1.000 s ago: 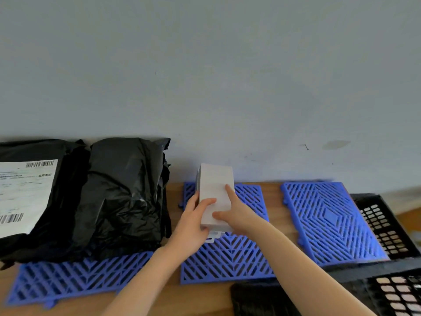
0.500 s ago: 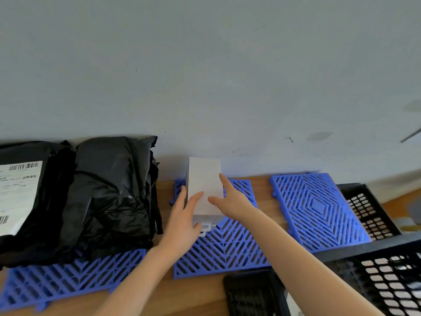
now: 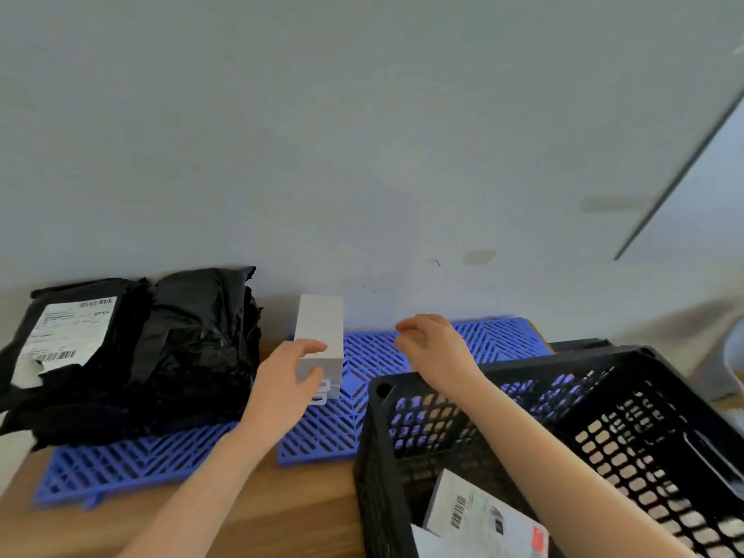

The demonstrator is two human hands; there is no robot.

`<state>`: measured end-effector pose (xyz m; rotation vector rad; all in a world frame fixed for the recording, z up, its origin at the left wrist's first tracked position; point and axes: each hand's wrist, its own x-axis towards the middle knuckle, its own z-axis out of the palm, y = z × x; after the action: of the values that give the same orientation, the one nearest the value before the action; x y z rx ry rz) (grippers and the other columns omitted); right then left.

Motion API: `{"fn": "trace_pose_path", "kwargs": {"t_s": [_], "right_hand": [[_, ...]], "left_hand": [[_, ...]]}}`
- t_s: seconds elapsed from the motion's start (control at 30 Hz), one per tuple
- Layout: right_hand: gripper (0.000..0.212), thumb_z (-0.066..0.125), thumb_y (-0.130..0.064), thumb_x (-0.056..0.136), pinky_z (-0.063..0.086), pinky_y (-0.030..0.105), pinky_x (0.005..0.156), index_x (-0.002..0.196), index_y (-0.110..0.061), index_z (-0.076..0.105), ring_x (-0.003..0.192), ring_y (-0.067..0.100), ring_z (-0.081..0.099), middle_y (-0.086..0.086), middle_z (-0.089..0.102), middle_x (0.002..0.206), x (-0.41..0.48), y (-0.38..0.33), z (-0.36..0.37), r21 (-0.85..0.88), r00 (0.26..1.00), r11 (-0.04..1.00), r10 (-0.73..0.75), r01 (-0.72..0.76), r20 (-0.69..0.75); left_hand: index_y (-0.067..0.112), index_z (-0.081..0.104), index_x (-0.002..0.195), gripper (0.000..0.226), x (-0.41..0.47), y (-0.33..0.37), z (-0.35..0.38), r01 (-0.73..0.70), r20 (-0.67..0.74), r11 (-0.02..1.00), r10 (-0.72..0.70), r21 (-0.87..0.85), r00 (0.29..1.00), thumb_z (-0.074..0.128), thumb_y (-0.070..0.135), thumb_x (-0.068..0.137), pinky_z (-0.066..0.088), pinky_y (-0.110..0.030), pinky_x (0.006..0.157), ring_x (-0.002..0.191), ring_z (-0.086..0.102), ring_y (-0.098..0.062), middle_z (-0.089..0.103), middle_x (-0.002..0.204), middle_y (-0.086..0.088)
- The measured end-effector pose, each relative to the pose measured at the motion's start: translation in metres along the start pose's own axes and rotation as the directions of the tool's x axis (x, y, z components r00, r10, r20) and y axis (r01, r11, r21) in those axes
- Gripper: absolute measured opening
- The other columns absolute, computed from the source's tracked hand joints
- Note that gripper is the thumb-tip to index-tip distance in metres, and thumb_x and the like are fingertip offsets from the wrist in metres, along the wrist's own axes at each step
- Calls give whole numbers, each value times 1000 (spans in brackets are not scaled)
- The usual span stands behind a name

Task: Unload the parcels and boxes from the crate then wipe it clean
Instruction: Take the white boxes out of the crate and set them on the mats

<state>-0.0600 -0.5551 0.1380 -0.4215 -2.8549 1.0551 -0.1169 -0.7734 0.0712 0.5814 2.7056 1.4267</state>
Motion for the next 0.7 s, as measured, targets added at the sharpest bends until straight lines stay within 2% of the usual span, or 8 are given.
{"fn": "trace_pose_path", "kwargs": {"t_s": [0.1,0.17,0.27,0.3,0.4,0.5,0.57,0.7], "right_hand": [[26,57,-29,94,32,10,84,118,-22,63,99,4,49,-2,52,125,-49,20,-38,-17,997,998,-59,58,-59],[26,59,-29,93,28,3,76,117,-21,65,99,4,49,-2,54,123,-79,38,-59,-27,992,997,-81,79,-101],[28,58,-31,93,34,17,92,120,-24,63,118,11,50,-4,54,129,-117,68,-84,-29,991,998,-58,55,-118],[28,58,-31,93,36,21,94,120,-25,62,120,12,49,-4,54,131,-128,77,-91,-27,992,999,-45,42,-118],[29,57,-31,94,35,20,91,122,-25,62,120,12,49,-4,52,132,-153,101,-110,-26,993,999,-40,38,-111],[28,56,-30,95,33,18,89,122,-26,61,120,9,48,-6,52,133,-165,124,-130,-14,994,999,-32,30,-106],[28,56,-31,95,31,18,88,122,-28,60,118,8,48,-7,51,132,-167,138,-144,-3,993,1000,-25,25,-112],[28,57,-31,94,32,18,87,122,-28,60,109,6,49,-6,50,133,-152,165,-166,4,994,1000,-11,12,-105]], "left_hand": [[21,63,119,31,-25,43,4,-53,-59,999,52,-11,997,60,5,93,45,-37,103,116,54,-11,60,116,10],[22,64,117,30,-45,71,15,-100,-95,995,99,-6,990,61,6,92,46,-33,99,113,55,-9,60,112,12],[27,63,113,28,-75,109,42,-143,-91,989,140,-28,986,62,9,91,41,-15,90,106,56,-2,61,110,16],[27,63,112,28,-84,121,53,-155,-79,987,152,-38,985,63,9,90,40,-14,89,106,56,-2,62,111,15],[28,63,111,29,-105,148,87,-196,-38,980,194,-44,980,65,9,90,44,-20,95,106,56,3,64,112,14],[36,60,108,31,-114,167,115,-238,15,971,238,-14,971,66,12,89,39,-6,87,102,53,14,61,109,20],[38,59,110,31,-113,177,132,-249,59,968,249,-10,967,65,14,90,37,-1,82,103,52,15,61,110,21],[34,62,111,28,-94,196,168,-263,112,965,262,-6,959,64,15,91,39,-4,85,105,54,11,62,110,20]]}}
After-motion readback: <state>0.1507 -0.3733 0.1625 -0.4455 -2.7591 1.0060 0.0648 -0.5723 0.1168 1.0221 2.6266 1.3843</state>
